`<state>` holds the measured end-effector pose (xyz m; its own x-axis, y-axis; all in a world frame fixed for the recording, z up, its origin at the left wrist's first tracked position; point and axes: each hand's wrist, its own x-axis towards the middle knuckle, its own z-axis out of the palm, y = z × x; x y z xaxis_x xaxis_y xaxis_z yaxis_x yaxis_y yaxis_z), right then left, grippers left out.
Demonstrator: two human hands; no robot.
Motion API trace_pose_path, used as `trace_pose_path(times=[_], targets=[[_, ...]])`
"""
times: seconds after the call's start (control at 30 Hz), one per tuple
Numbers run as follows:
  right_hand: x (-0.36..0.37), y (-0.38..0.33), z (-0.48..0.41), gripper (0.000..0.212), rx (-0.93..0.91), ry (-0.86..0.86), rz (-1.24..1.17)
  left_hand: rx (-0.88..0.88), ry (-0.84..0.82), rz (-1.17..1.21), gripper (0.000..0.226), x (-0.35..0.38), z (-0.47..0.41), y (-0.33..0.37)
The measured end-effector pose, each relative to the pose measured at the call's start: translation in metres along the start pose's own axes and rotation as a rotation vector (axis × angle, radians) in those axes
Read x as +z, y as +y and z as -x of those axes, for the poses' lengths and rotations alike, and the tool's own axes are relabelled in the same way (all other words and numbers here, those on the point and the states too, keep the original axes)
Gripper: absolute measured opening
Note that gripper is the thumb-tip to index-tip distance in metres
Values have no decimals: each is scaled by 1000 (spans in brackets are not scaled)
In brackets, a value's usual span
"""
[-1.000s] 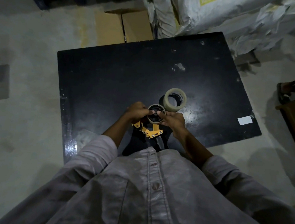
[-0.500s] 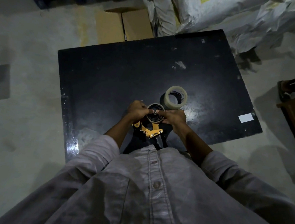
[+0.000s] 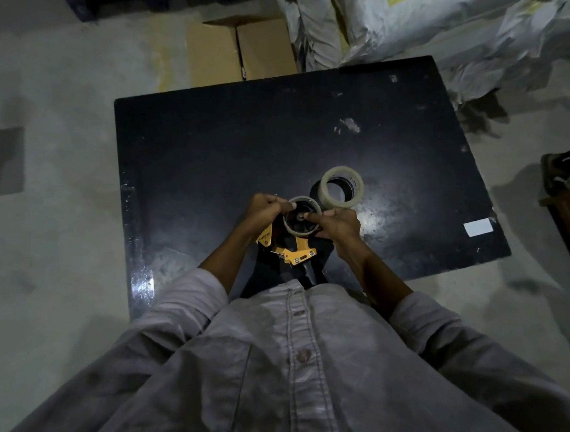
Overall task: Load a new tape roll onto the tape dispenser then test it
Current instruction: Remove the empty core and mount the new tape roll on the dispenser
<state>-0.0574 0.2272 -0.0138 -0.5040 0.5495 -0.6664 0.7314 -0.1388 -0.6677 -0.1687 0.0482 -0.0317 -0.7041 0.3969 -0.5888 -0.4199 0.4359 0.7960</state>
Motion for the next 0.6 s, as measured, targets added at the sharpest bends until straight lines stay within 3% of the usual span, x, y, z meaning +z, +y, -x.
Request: trace_pose_path(times=[0.1,0.17,0.27,0.37,0.5,0.6], targets=[[-4,4,8,59,24,-121,-131,-16,-54,139,43,-10,7,4],[-3,0,14,55,22,-113,-149,-37,-66,182,52,-15,6,2],[4,-4,18,47,6,-50,-89,-3,-47,122,38,-14,4,0],[9,-5,16,58,6,-33,-55,20,-34,95,13,-11,8,-1],[8,-6,13,47,11,-52,-38,4,-18,109,23,-14,13,-6],[9,-8,11,55,36,-67,-9,18,0,69,26,-16,16,-6]])
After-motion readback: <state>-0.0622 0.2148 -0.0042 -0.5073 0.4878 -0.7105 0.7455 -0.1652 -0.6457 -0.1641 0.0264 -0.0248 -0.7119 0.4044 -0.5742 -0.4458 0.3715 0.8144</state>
